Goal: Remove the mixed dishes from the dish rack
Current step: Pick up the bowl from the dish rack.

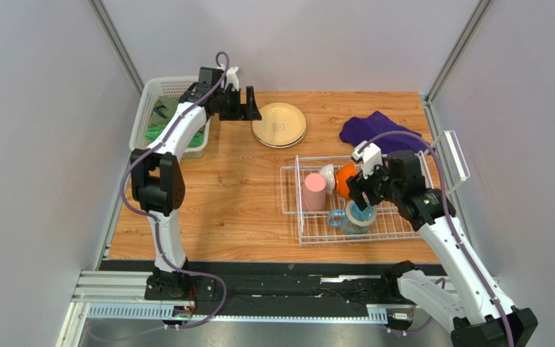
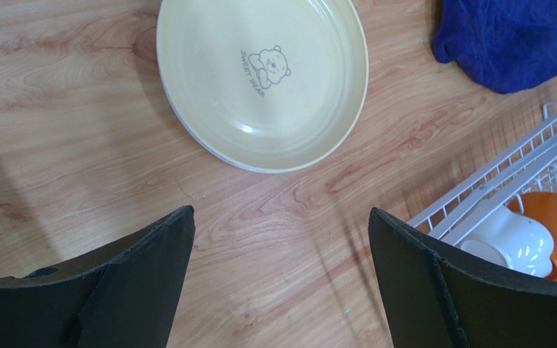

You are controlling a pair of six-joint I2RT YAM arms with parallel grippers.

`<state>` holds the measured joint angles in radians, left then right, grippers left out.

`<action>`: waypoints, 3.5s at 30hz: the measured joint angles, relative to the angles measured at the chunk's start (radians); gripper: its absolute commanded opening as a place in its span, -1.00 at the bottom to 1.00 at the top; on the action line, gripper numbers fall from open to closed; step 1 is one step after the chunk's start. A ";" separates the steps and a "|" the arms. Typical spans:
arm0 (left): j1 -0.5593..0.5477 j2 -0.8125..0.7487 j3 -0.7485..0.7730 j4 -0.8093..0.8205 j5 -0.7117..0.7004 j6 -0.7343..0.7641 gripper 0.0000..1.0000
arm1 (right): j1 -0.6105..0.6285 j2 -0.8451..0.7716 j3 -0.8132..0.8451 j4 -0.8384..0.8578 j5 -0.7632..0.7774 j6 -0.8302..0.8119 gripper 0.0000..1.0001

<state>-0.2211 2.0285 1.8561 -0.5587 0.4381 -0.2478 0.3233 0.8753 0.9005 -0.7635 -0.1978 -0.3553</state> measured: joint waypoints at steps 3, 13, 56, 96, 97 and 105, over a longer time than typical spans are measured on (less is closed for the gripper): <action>0.000 -0.029 -0.028 0.001 0.014 0.029 0.95 | -0.018 0.006 -0.004 0.009 -0.035 0.006 0.35; 0.000 -0.166 -0.138 0.010 0.030 0.108 0.96 | -0.090 0.079 -0.004 0.047 -0.140 0.003 0.20; 0.000 -0.176 -0.175 0.029 0.085 0.138 0.94 | -0.377 0.403 0.010 0.042 -0.695 -0.203 -0.50; 0.000 -0.170 -0.175 0.035 0.108 0.166 0.93 | -0.418 0.319 0.174 -0.073 -0.710 -0.244 -1.00; 0.000 -0.174 -0.175 0.035 0.109 0.171 0.93 | -0.418 0.310 0.176 -0.074 -0.708 -0.244 -1.00; 0.000 -0.219 -0.176 0.039 0.143 0.199 0.89 | -0.415 0.293 0.182 -0.096 -0.675 -0.244 -1.00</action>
<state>-0.2214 1.8091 1.6802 -0.5198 0.5816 -0.0490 -0.0917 1.1687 1.0824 -0.8593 -0.8730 -0.5991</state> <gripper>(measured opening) 0.954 0.025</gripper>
